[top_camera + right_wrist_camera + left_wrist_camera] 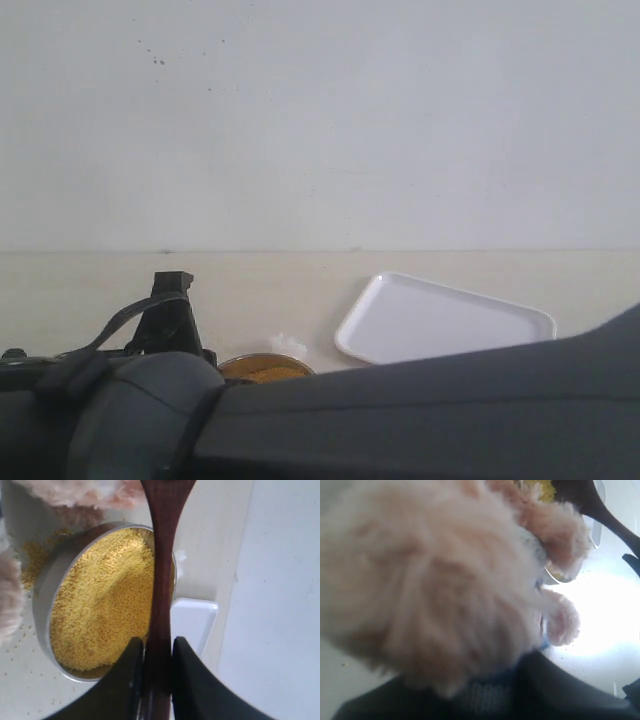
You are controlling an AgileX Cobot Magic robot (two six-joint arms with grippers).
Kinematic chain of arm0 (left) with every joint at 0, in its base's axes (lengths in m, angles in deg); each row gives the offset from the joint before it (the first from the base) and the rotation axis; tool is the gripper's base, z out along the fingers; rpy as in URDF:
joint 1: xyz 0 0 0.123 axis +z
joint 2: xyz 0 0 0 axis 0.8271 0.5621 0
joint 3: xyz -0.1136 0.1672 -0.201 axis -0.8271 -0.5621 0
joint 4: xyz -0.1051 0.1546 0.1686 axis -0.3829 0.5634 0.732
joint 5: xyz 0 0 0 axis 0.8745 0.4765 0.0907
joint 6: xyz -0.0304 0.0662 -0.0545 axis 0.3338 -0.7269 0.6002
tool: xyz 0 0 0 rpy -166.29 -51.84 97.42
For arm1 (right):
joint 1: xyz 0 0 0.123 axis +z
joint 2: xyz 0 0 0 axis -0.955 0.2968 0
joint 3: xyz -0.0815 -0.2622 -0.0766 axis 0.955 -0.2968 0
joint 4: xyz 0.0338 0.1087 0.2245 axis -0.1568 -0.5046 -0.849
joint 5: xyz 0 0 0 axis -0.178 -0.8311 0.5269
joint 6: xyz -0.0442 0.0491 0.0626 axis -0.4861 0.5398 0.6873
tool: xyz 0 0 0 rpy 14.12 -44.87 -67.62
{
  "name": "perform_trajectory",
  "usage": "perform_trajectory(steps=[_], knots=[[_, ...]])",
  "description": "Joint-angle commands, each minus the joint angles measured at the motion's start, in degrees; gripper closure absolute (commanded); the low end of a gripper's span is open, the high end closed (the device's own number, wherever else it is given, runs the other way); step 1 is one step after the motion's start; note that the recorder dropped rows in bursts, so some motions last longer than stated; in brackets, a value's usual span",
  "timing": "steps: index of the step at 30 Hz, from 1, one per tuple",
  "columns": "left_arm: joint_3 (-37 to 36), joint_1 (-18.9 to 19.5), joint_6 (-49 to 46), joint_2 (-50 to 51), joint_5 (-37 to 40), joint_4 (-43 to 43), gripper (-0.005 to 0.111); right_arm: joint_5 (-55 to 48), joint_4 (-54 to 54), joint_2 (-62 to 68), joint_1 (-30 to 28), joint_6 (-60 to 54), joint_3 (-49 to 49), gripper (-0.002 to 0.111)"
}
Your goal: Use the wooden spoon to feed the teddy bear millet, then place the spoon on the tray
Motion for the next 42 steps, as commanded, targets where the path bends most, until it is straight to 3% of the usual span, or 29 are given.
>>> perform_trajectory(steps=[1,42], knots=[[-0.2,0.2,-0.2,-0.5,0.9,-1.1,0.103,0.0,3.2,0.2,0.4,1.7,-0.2,0.1],[-0.2,0.2,-0.2,-0.5,0.9,-1.1,0.103,0.0,8.8,-0.2,1.4,10.7,-3.6,0.1]])
